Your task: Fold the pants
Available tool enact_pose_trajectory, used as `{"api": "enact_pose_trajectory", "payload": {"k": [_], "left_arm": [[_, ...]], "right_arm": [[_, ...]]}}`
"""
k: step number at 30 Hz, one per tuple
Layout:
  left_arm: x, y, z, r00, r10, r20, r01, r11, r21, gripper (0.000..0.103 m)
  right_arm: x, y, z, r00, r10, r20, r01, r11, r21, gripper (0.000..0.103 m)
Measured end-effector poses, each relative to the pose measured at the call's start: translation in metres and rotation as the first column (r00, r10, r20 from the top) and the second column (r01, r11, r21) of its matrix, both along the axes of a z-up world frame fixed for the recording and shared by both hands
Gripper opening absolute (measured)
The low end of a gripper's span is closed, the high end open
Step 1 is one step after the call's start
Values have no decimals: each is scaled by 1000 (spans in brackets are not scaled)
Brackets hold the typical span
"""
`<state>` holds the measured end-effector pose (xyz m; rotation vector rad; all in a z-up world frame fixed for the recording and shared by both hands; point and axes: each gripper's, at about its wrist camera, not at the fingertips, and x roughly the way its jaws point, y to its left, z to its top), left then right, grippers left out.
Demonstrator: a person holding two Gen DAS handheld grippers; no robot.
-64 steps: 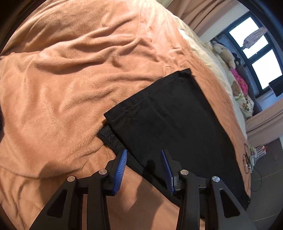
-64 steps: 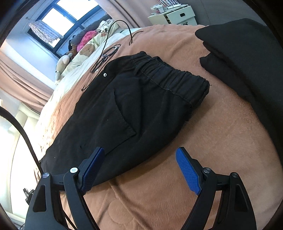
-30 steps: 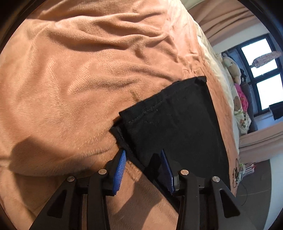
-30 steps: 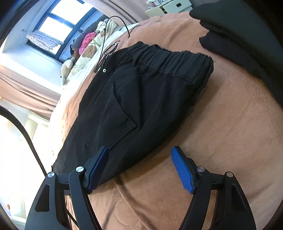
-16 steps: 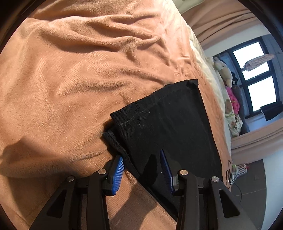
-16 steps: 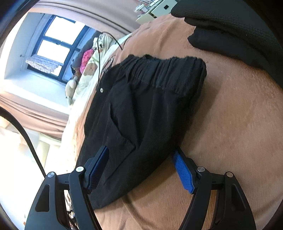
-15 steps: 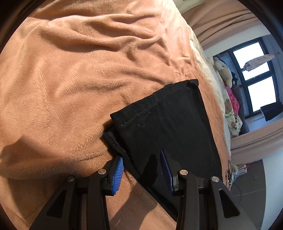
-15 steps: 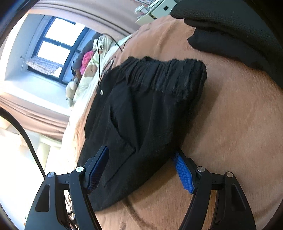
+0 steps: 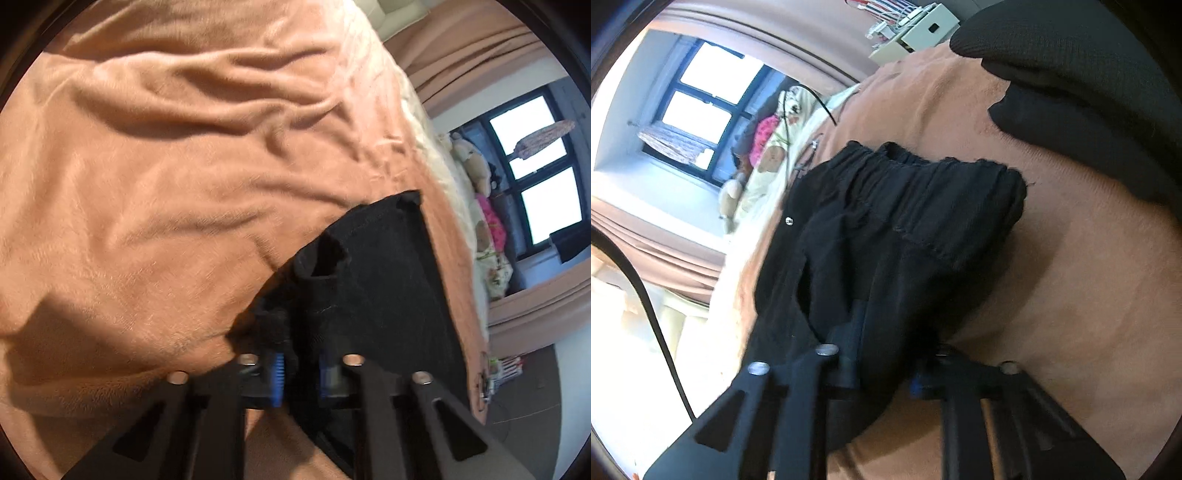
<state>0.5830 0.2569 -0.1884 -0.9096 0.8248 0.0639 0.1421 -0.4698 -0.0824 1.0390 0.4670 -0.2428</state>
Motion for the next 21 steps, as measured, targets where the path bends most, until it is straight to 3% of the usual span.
{"api": "enact_pose_trajectory", "payload": {"k": [11,21], "left_arm": [[-4,-1,70,995,9,99,-13,999,39,5],[-44,19,110,991,16,129,-21,999,36,5]], "right_arm": [[3,17,68,1000,10,7,-10,995,-95,5],[-37,27,81,999,33,14,-31,993,-113,5]]}}
